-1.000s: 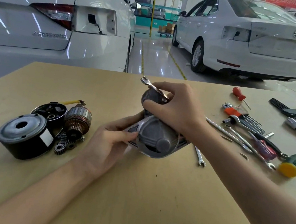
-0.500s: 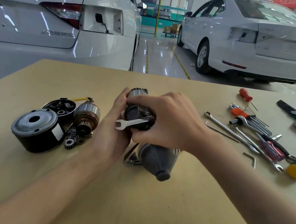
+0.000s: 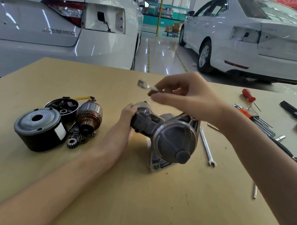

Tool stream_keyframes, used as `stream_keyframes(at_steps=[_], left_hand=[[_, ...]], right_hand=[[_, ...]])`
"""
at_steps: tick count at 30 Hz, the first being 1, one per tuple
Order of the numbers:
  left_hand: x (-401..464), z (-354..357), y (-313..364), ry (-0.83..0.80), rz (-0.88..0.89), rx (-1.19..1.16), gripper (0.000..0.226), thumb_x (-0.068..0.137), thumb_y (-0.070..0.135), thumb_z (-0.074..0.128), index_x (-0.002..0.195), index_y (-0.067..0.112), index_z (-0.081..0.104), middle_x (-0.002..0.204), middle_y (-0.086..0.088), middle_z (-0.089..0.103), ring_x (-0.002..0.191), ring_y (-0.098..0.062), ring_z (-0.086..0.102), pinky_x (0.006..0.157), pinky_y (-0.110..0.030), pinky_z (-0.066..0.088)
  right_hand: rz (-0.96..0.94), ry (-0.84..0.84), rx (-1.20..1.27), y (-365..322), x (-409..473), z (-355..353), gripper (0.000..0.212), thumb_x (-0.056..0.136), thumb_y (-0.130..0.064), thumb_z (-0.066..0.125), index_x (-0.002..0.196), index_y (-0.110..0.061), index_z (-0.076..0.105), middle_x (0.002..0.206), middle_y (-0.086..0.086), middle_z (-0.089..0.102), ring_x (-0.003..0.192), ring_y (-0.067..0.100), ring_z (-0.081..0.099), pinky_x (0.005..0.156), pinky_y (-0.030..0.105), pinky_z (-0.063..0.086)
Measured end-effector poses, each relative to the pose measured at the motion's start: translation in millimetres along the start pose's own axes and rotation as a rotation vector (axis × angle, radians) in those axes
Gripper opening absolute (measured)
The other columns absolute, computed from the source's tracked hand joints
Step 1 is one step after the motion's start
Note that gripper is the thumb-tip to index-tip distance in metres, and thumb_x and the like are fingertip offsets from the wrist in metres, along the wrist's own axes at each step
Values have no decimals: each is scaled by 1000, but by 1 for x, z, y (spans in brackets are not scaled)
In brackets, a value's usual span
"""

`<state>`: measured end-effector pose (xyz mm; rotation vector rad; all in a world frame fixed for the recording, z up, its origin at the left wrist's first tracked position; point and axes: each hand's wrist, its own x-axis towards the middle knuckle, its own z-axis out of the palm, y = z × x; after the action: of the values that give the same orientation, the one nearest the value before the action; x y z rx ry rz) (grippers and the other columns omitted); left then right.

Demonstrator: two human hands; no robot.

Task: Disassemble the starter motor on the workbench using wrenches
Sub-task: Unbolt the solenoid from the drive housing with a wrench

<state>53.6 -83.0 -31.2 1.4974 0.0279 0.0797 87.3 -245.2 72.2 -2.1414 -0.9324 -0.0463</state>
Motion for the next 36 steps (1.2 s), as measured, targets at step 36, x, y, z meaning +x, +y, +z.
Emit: stream_keyframes(at_steps=[36], left_hand=[[-3, -13, 13, -139, 253, -9, 43, 68, 10, 45, 88, 24, 79, 119, 3, 69, 117, -8, 59, 96, -30, 49]], right_hand=[[296, 137, 951, 54, -5, -1, 19, 77, -26, 64, 77, -8, 69, 73, 9, 70, 58, 12, 66, 63, 22, 55]])
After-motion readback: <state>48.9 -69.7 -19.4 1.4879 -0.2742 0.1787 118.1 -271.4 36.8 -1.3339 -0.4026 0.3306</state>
